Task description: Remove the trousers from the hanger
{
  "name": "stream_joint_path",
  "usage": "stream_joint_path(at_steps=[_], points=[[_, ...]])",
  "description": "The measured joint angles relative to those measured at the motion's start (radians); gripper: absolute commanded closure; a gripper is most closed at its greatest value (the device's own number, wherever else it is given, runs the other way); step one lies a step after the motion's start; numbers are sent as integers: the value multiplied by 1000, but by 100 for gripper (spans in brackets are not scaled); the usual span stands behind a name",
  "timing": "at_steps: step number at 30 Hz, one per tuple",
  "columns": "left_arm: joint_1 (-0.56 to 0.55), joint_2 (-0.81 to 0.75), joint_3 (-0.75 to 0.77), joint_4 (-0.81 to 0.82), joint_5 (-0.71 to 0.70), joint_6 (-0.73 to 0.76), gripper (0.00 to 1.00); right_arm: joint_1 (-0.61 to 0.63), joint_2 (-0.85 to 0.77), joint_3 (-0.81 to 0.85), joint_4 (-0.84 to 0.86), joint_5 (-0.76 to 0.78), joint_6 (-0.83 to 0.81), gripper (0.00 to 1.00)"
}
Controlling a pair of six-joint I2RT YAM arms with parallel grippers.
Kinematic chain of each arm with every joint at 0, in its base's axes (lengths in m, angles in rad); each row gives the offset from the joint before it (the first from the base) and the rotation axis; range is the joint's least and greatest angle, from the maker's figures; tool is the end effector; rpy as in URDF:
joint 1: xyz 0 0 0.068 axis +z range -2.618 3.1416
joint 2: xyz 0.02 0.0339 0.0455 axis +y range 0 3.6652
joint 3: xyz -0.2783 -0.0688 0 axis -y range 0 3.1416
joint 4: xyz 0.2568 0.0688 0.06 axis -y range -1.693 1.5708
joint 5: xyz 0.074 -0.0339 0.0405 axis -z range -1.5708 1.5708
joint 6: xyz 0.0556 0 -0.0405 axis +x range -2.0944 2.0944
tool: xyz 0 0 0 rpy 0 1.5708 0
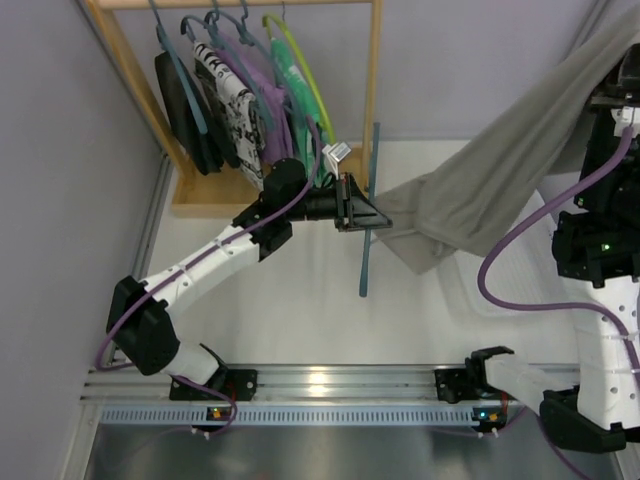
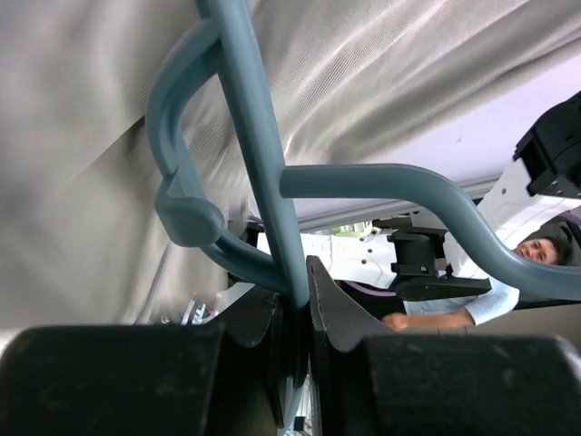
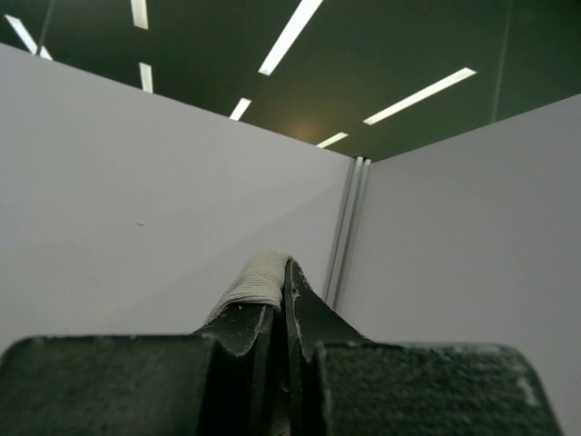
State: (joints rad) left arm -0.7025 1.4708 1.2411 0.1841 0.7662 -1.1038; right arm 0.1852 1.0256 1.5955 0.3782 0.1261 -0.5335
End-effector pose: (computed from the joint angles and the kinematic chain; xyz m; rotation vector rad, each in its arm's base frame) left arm 0.2574 -0.2684 0.3852 0.3365 1.9976 -1.8900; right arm 0.1338 0.0180 0.6454 -0.1051 0.6289 -0.3758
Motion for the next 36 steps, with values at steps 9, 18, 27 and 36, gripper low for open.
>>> stream_joint_path(at_steps=[9,18,27,36], points=[[0,-9,-8,0,1,7,100,-127,58,96,86,12,-34,100],[0,-10,-8,0,5,16,100,-458,86,-50,165,-51,68,100],[0,-10,-8,0,5,35,100,-530,167,-143,150,-138,156,100],[0,-10,-7,0,5,47,100,-531,141,-225,168,-191,237,100]])
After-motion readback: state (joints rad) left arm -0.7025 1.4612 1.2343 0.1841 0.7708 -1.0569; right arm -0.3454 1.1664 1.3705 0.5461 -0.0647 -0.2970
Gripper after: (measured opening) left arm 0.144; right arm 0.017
